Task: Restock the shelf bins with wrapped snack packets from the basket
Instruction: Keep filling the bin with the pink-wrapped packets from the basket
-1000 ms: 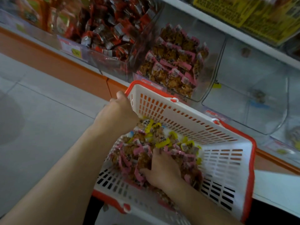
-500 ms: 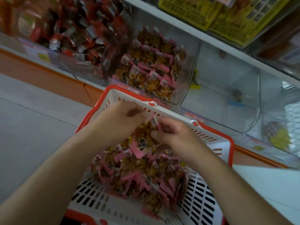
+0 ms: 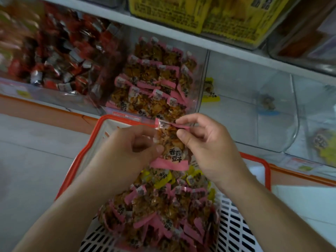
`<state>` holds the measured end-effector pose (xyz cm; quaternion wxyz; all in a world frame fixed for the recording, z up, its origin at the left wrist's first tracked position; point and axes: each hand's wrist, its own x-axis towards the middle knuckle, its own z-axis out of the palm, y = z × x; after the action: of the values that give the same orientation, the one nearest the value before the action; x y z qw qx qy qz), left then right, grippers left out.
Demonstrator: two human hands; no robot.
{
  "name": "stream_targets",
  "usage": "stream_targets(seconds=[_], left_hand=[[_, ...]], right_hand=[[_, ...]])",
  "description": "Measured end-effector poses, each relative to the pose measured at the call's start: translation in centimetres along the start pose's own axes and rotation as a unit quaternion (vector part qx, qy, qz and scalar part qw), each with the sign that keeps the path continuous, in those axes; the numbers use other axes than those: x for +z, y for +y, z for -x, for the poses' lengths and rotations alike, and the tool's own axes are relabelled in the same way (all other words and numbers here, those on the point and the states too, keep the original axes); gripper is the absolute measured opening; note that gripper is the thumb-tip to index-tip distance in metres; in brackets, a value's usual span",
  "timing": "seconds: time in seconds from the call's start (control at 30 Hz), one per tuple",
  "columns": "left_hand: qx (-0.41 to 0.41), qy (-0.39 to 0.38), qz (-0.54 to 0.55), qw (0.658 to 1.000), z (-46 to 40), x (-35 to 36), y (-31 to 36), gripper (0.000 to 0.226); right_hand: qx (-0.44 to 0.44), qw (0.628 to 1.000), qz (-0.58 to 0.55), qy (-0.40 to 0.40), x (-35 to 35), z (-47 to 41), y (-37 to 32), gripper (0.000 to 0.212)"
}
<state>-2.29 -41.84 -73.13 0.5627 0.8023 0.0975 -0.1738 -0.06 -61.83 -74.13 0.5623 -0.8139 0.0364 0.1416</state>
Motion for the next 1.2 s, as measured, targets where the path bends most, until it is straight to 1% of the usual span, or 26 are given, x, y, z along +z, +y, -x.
stream_targets(seconds=[0.07,0.13,0.17,0.2,0.23,0.3,0.4,0.5,0.57,0.7,0.77,0.83,0.97,1.1,1.2], left_hand=[[0.012,0.032,-0.002,0.999,-0.2,0.7,0.1,0.040],[0.038,0.044,0.014,0.998,-0.2,1.3,0.4,0.058],[0.059,0.046,0.006,0.997,0.0,1.4,0.5,0.062],[0.077,0.050,-0.018,0.996,0.1,1.5,0.6,0.061],[0.090,0.055,-0.048,0.993,0.2,1.5,0.6,0.056],[0.086,0.076,-0.085,0.990,0.3,1.3,0.6,0.042],[0.057,0.111,-0.064,0.990,-0.2,0.3,0.8,0.039],[0.070,0.162,-0.056,0.983,-2.9,-1.3,1.8,0.037],[0.083,0.173,-0.072,0.979,-5.6,-2.2,2.4,0.036],[0.097,0.144,-0.151,0.973,-10.4,-2.1,2.3,0.033],[0.093,0.127,-0.201,0.967,-11.6,-1.6,2.0,0.032],[0.092,0.116,-0.264,0.953,-12.3,-1.1,1.6,0.031],[0.109,0.118,-0.374,0.913,-12.8,-0.8,0.9,0.032],[0.098,0.120,-0.437,0.886,-12.5,-0.4,1.8,0.020],[0.085,0.119,-0.443,0.885,-12.3,-0.2,2.1,0.016]], right_hand=[[0.000,1.000,0.000,0.025,0.0,0.1,0.2,0.013],[-0.006,0.999,0.006,0.044,-0.1,0.1,0.2,0.012],[-0.010,0.999,0.007,0.048,-0.2,0.2,0.0,0.011],[-0.013,0.999,0.007,0.048,-0.3,0.2,-0.2,0.009],[-0.019,0.999,0.006,0.043,-0.4,0.2,-0.5,0.008],[-0.039,0.998,0.026,0.045,-0.7,0.2,-0.9,0.008],[-0.058,0.990,0.086,0.098,-1.9,0.0,-0.9,0.007],[-0.024,0.974,0.177,0.136,-3.5,-0.8,0.1,0.022],[0.007,0.967,0.218,0.130,-4.2,-1.2,0.7,0.030],[0.037,0.967,0.242,0.077,-4.6,-1.4,1.0,0.035],[0.039,0.967,0.243,0.066,-4.7,-1.6,0.9,0.034],[0.038,0.967,0.243,0.063,-4.9,-1.8,0.8,0.034],[0.042,0.967,0.243,0.061,-5.0,-2.0,0.7,0.033],[0.039,0.966,0.249,0.057,-4.9,-1.9,0.6,0.034],[0.033,0.964,0.258,0.052,-4.9,-1.7,0.6,0.034]])
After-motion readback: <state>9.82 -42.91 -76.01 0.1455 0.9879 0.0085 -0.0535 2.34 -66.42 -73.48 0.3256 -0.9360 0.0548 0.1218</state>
